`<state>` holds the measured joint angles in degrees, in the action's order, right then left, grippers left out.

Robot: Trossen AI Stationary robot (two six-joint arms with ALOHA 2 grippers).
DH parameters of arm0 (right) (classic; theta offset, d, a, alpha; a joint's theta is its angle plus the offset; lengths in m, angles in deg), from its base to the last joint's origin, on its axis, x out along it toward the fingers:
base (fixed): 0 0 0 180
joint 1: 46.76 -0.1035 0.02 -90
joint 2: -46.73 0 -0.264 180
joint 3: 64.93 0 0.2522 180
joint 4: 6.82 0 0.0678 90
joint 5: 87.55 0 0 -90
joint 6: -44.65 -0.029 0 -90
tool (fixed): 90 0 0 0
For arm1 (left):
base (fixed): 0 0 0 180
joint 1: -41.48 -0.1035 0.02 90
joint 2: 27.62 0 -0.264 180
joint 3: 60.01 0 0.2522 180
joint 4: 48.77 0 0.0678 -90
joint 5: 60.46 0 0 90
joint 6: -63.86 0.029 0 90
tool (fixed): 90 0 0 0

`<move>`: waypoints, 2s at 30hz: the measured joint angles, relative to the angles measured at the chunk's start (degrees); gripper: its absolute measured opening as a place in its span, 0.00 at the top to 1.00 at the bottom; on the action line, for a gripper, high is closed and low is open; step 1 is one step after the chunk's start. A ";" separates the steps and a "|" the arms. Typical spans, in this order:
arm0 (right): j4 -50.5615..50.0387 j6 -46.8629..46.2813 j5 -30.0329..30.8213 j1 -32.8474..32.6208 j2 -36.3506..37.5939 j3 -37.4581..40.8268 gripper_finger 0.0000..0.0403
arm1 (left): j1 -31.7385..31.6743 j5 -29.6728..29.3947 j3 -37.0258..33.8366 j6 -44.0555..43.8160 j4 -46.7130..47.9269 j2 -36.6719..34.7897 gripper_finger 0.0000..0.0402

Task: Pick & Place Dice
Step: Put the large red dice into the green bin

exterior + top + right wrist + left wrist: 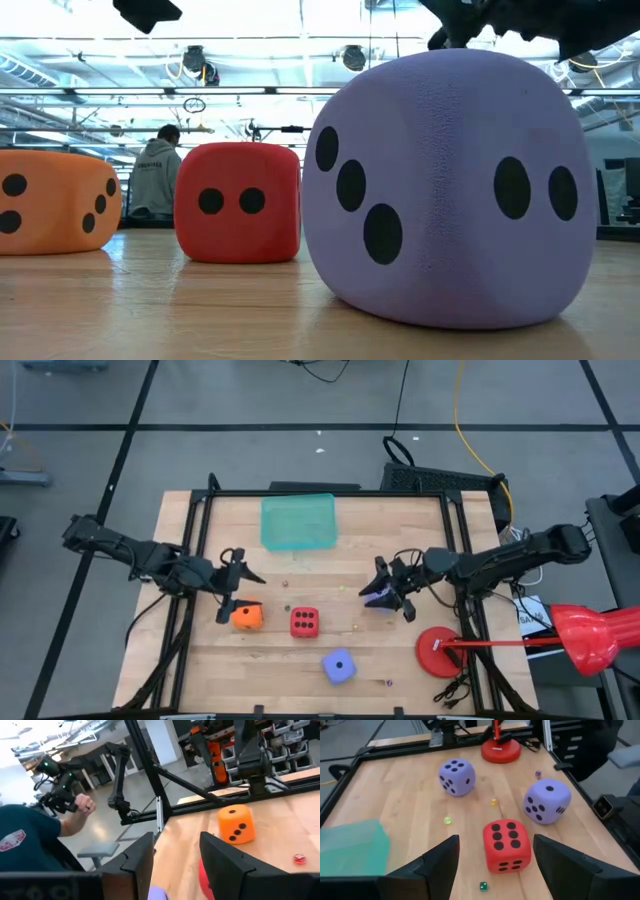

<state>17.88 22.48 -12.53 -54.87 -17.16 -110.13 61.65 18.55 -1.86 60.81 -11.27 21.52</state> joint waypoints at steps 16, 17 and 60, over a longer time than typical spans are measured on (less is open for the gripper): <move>7.29 -1.38 5.56 -4.32 -5.43 -3.25 0.62 | -4.17 10.30 -9.24 4.07 -15.56 0.79 0.34; 2.69 -1.42 8.44 -4.90 -6.47 -4.95 0.62 | -4.86 11.85 -9.24 4.40 -16.19 1.11 0.34; -30.61 -29.90 31.24 -17.51 -39.48 -35.95 0.62 | -17.69 36.52 -9.17 17.91 -25.36 33.05 0.34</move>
<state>-12.73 -7.42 18.72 -72.38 -56.64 -146.08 43.96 55.07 -11.03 78.72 -36.62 54.58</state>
